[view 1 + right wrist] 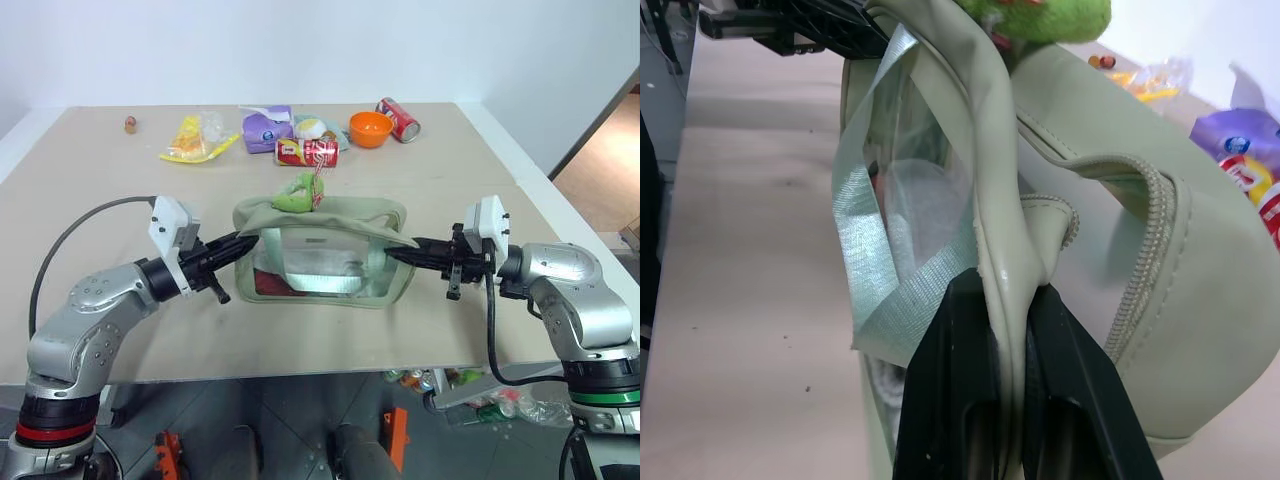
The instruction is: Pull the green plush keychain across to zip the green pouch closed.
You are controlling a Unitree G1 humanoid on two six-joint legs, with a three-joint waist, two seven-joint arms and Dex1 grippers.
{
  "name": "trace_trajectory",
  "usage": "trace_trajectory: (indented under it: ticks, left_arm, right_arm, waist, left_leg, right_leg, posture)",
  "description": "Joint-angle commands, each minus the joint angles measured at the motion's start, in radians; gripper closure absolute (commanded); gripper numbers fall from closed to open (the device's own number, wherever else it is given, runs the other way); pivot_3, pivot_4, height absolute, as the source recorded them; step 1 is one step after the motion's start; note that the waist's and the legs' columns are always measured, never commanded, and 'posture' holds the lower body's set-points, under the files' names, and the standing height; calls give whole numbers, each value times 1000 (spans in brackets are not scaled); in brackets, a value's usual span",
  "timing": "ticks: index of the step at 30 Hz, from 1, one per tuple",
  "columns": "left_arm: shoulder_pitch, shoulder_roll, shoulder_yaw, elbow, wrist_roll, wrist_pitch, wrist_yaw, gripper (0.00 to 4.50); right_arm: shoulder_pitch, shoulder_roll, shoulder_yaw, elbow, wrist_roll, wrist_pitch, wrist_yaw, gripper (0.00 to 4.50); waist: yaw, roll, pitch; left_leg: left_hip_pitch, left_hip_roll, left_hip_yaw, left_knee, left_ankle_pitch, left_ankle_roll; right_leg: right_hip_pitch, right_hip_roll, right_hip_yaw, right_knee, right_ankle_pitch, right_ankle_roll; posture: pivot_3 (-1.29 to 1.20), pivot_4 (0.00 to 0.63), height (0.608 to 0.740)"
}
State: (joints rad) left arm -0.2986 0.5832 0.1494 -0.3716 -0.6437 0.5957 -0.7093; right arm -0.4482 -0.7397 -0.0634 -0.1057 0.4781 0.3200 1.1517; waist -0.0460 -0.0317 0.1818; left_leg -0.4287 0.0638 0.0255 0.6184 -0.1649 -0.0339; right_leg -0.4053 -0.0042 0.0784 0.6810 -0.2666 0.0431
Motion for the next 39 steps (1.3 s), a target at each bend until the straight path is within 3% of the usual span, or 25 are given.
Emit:
trace_trajectory:
  ticks: [1, 6, 11, 15, 18, 29, 32, 39]
  left_arm:
    - [-20, 1, -9, -3, 14, -28, -10, 4500]
    - [-21, 6, -15, -1, 15, -24, -26, 4500]
    - [-25, 7, -31, -1, 23, -20, -36, 4500]
    - [-30, 1, -53, 2, 35, -25, -36, 4500]
    - [-35, -8, -63, 0, 39, -25, -29, 4500]
    - [-23, -15, -69, -14, 48, -31, -15, 4500]
    - [-15, -17, -66, -21, 49, -31, -9, 4500]
    - [-11, -21, -69, -25, 50, -32, -3, 4500]
  right_arm:
    - [-20, -49, -25, -34, 10, 21, 14, 3512]
    - [-201, -67, -61, 7, 3, 25, -51, 1753]
    - [-451, 76, 33, -73, 53, 153, -166, 45]
    - [-495, 221, 137, -87, 18, 191, -237, 45]
    - [-493, 264, 220, -38, -49, 167, -228, 45]
    - [-515, 290, 262, 112, -116, 168, -184, 45]
    - [-491, 273, 274, 102, -126, 173, -155, 818]
    - [-472, 276, 265, 103, -139, 182, -157, 3155]
  waist:
    - [0, 0, 0]
    - [-2, 1, 0]
    - [-2, 1, 0]
    - [3, -1, -1]
    - [9, -1, -1]
    - [12, -1, -1]
    - [12, -1, -1]
    - [11, -1, -1]
  left_leg:
    - [0, 0, 0, 0, 0, 0]
    - [0, 0, 1, 0, 0, 0]
    - [1, 1, 0, -1, 0, 0]
    - [-1, 1, -3, -1, 0, 0]
    - [-4, -2, -3, 0, 0, 0]
    - [-3, -2, -3, 0, 0, 0]
    - [-3, -2, -3, 0, 0, 0]
    - [-3, -1, -3, 0, 0, 0]
  right_leg:
    - [0, 0, 0, 0, 0, 0]
    - [-1, 0, 1, 0, 0, 0]
    - [-1, 2, 1, 0, 2, -1]
    - [-1, 2, -1, 0, 0, -3]
    - [-3, -2, -2, 0, 2, -5]
    - [-2, -1, -3, -1, 2, -5]
    - [-2, -1, -3, -1, 2, -5]
    - [-2, -1, -3, -1, 2, -5]
  posture:
    - [0, 150, 740]
    - [0, 150, 740]
    - [0, 150, 740]
    - [0, 150, 740]
    - [0, 150, 740]
    - [0, 150, 740]
    - [0, 150, 740]
    - [0, 150, 740]
